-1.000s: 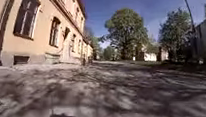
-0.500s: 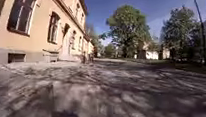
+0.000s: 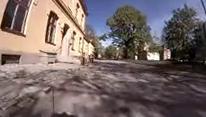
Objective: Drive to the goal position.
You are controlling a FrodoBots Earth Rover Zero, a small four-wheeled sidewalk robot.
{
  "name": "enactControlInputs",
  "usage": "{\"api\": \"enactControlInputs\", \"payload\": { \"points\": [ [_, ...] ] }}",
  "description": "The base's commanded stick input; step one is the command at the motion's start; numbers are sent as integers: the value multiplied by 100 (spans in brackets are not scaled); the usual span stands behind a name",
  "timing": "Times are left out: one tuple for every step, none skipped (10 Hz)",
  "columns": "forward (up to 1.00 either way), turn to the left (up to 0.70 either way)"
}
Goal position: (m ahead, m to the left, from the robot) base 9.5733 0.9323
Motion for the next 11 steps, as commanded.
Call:
{"api": "enactControlInputs", "payload": {
  "points": [
    [100, -40],
    [100, -40],
    [100, 0],
    [100, 0],
    [100, 0],
    [100, 0],
    [100, 0],
    [100, 0],
    [100, 0],
    [100, 0],
    [100, 0]
  ]
}}
